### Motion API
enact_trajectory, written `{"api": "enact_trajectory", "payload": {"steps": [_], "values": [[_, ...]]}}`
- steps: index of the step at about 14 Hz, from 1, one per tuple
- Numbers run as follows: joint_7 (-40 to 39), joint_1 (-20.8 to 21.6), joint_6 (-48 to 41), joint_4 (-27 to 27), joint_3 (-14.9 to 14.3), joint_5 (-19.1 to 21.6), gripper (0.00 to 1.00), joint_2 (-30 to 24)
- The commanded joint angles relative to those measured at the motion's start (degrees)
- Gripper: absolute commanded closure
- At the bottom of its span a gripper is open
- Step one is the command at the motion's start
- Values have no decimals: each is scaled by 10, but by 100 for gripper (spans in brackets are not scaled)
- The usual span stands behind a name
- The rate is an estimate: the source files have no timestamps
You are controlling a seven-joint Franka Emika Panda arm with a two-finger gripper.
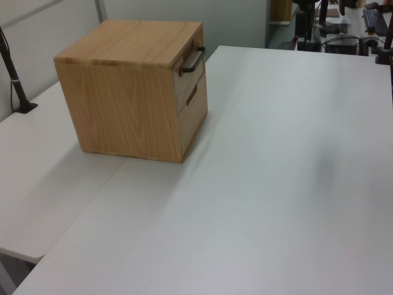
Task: Open the drawer by sliding it
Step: 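Move the gripper down toward the black handle of the upper drawer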
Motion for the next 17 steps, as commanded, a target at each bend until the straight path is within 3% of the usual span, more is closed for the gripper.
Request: {"api": "enact_trajectory", "payload": {"steps": [1, 6, 9, 12, 17], "values": [[-6, 9, -9, 14, -4, 5, 0, 10], [-10, 9, -4, 14, -3, 4, 0, 10], [31, 9, 41, 15, -3, 12, 0, 17], [232, 12, 192, 14, -3, 29, 0, 31], [530, 12, 292, 15, -4, 33, 0, 63]]}}
